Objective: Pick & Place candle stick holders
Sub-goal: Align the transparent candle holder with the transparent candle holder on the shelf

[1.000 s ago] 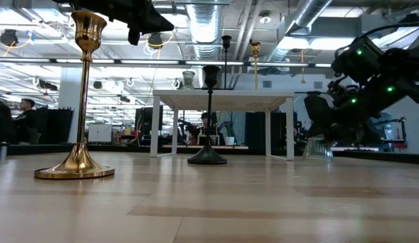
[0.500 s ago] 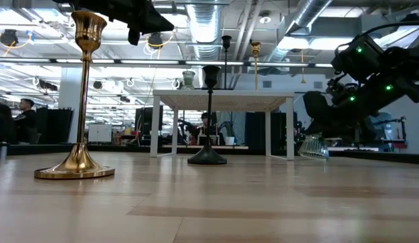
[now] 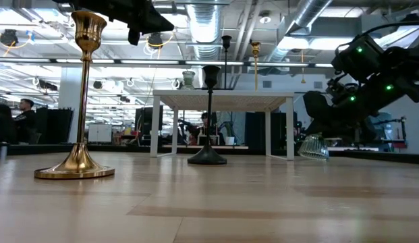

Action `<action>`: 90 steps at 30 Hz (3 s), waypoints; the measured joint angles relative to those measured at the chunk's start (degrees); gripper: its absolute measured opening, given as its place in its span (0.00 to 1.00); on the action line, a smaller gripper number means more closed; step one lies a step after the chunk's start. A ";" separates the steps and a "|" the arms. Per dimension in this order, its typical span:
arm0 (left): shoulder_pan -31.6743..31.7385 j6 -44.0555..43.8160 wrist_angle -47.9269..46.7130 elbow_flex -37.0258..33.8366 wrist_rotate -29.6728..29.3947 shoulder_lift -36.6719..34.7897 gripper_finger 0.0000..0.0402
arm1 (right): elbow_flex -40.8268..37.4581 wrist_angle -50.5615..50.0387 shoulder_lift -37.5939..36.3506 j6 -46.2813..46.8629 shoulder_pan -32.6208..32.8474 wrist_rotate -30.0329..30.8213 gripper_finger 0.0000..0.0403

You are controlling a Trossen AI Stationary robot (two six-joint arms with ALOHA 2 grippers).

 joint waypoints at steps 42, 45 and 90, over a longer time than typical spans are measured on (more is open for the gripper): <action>-0.02 0.00 0.00 0.00 0.00 0.00 0.03 | 35.19 -52.39 -22.34 -16.21 0.02 6.13 0.28; 0.00 0.00 0.00 0.00 0.00 0.00 0.03 | 38.42 -52.37 -22.34 -17.62 0.02 6.26 0.28; -0.02 0.00 0.02 0.00 -2.10 -0.15 0.03 | 77.05 -33.07 26.34 -36.11 1.81 -27.10 0.28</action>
